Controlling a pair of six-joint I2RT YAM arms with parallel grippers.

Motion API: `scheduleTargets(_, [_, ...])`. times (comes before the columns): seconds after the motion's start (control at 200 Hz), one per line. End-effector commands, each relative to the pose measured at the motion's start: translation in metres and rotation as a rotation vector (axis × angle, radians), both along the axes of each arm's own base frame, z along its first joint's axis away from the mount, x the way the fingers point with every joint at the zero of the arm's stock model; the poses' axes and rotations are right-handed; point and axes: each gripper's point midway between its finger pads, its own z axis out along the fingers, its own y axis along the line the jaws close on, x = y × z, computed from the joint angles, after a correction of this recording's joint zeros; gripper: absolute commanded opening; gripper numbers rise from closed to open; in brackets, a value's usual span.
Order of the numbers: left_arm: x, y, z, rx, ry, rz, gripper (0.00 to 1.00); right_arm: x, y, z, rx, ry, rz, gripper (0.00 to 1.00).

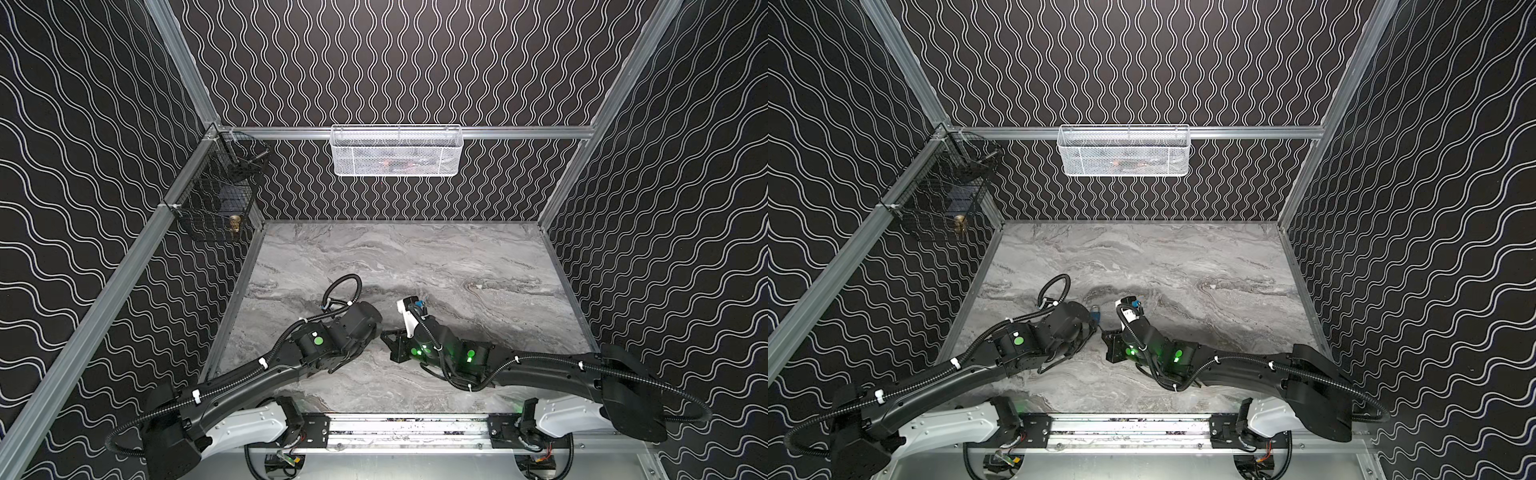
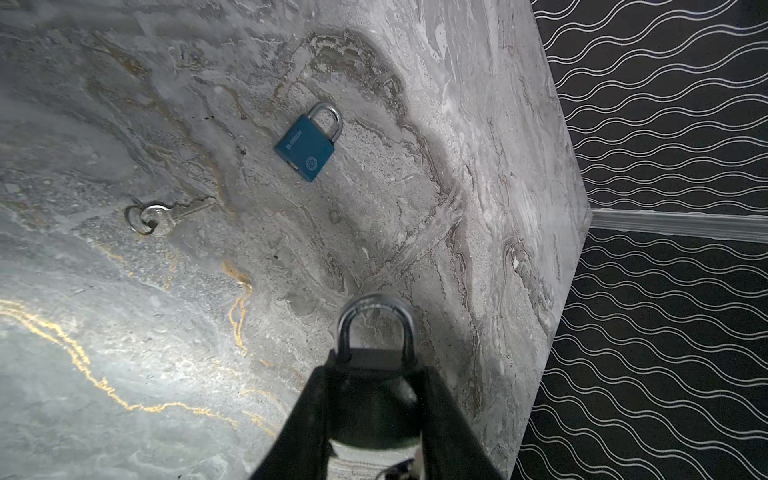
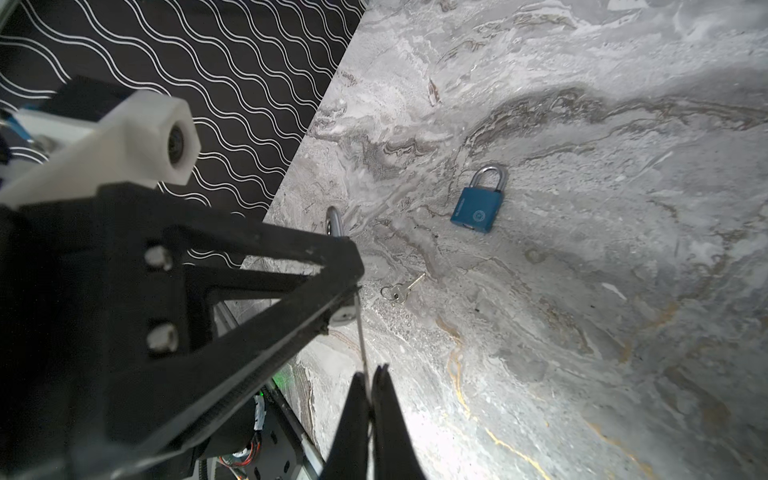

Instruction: Unlock with the key

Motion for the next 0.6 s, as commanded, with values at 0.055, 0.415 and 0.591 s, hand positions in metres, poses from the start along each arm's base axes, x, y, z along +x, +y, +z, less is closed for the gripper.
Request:
scheduleTargets(0.055, [0.009, 0.000, 0.015, -0.036, -0.048, 0.045, 0.03, -0.004, 0.007, 0.000, 0.010, 0.019, 0.020, 0.00])
scheduleTargets(0.415, [0.010, 0.004, 0.016, -0.025, -0.057, 0.060, 0.03, -0.006, 0.000, -0.008, -0.022, 0.038, 0.007, 0.00])
scheduleTargets(0.591, [0.010, 0.004, 0.015, -0.022, -0.059, 0.055, 0.03, -0.007, 0.007, -0.006, -0.021, 0.032, 0.030, 0.00])
